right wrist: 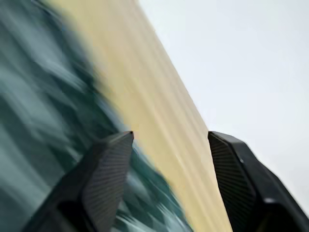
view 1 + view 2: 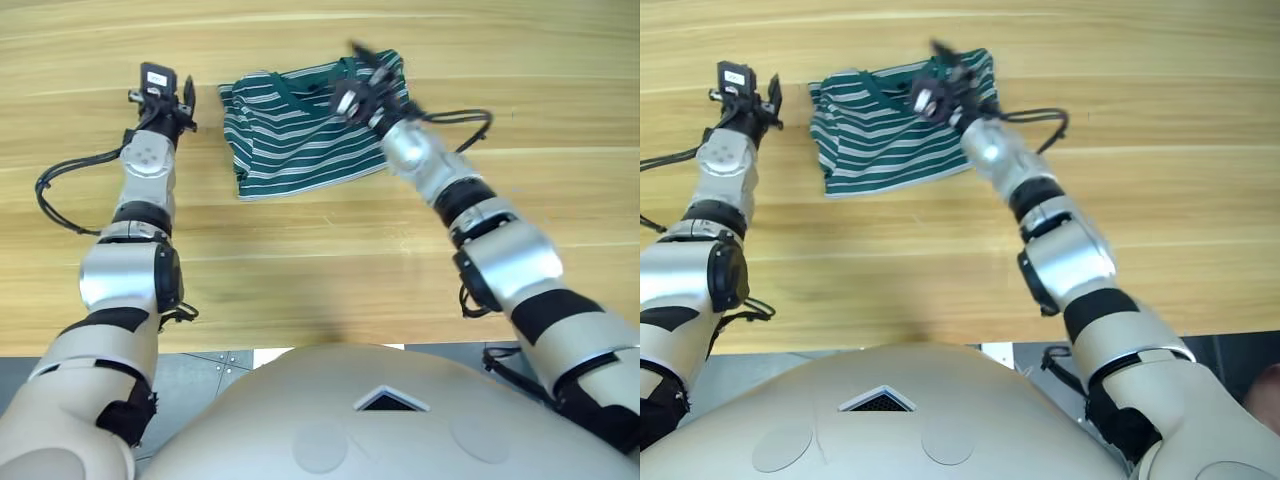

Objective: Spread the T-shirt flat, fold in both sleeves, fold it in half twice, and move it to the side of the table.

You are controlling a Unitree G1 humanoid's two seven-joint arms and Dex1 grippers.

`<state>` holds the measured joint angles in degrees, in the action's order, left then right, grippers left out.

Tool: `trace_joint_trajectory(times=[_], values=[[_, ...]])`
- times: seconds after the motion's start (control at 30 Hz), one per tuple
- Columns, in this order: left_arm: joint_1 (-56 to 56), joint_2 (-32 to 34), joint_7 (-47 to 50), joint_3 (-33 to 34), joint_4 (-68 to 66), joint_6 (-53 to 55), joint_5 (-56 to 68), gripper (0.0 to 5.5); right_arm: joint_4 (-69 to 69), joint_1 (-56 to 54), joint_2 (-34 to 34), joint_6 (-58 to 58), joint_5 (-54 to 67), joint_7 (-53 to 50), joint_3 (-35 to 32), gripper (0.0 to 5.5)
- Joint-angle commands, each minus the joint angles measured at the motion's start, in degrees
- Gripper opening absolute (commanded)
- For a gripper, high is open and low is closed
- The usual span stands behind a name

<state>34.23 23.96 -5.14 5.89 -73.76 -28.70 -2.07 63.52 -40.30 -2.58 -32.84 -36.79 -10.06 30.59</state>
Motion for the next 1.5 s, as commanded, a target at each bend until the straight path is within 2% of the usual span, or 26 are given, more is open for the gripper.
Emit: trace_joint_trajectory(times=[0.03, 0.17, 0.23, 0.3, 0.33, 0.43, 0.53, 0.63, 0.73, 0.83, 0.93, 1.03, 1.13, 1.23, 1.4, 1.5], values=[[-7.3, -0.8, 0.4, 7.2, 2.8, -5.2, 6.8, 2.47, -8.3, 6.7, 0.5, 0.3, -6.9, 2.1, 8.3, 2.83], [-11.0, -3.7, -1.4, 10.4, 6.4, -8.1, 10.9, 2.47, -11.1, 10.3, -0.7, 2.0, -10.8, 5.5, 13.4, 2.83], [-11.8, -5.2, -2.1, 10.9, 8.2, -8.9, 11.9, 2.47, -11.9, 11.1, -3.8, 0.9, -12.4, 8.1, 15.8, 2.83], [-11.4, -5.8, -2.5, 10.7, 8.6, -8.9, 11.7, 2.47, -16.5, 12.2, -10.4, -4.4, -13.3, 11.9, 18.2, 2.83], [-11.0, -6.0, -2.7, 10.7, 8.6, -8.8, 11.5, 2.47, -21.3, 13.4, -15.8, -9.6, -13.0, 14.5, 19.4, 2.83], [-10.7, -6.6, -4.4, 10.5, 9.8, -9.9, 11.6, 2.47, -40.4, 21.9, -36.6, -19.2, -1.0, 27.7, 18.7, 2.83], [-11.7, -6.4, -6.2, 8.9, 14.0, -12.8, 10.4, 2.47, -52.4, 32.7, -55.0, -18.8, 12.6, 30.4, 11.8, 2.83], [-13.3, -5.5, -8.5, 5.9, 19.2, -14.3, 7.7, 2.47, -51.4, 39.5, -62.2, -17.1, 19.5, 27.2, 3.7, 2.83], [-15.8, -4.8, -10.6, 1.3, 27.0, -15.2, 3.1, 2.47, -49.2, 41.1, -61.3, -14.2, 23.6, 24.8, -3.9, 2.83], [-19.3, -3.0, -12.5, -3.2, 34.0, -15.9, -2.5, 2.47, -53.1, 41.1, -55.8, -14.1, 30.5, 24.4, -8.9, 2.83], [-22.2, -0.3, -18.6, -9.6, 41.3, -18.6, -6.5, 2.47, -57.3, 43.9, -52.2, -15.7, 40.6, 26.3, -11.9, 2.83], [-23.6, -0.9, -27.2, -17.6, 50.3, -19.1, -3.4, 2.47, -58.7, 45.9, -49.6, -15.2, 47.6, 28.3, -15.3, 2.83], [-25.0, -3.3, -33.2, -26.5, 54.5, -18.2, -3.6, 2.47, -56.0, 43.8, -45.9, -10.4, 47.2, 26.0, -20.6, 2.83], [-26.5, -4.2, -38.4, -35.4, 53.2, -19.7, -6.5, 2.47, -52.8, 42.1, -43.4, -7.8, 46.2, 25.9, -24.7, 2.83], [-28.1, -5.0, -42.4, -39.2, 53.4, -18.4, -1.3, 2.47, -48.3, 41.1, -40.5, -6.9, 40.7, 30.3, -23.3, 2.83], [-30.5, -3.1, -42.9, -39.2, 50.7, -17.7, -1.3, 2.47, -50.3, 46.1, -42.4, -9.2, 38.3, 37.3, -19.9, 2.83]])
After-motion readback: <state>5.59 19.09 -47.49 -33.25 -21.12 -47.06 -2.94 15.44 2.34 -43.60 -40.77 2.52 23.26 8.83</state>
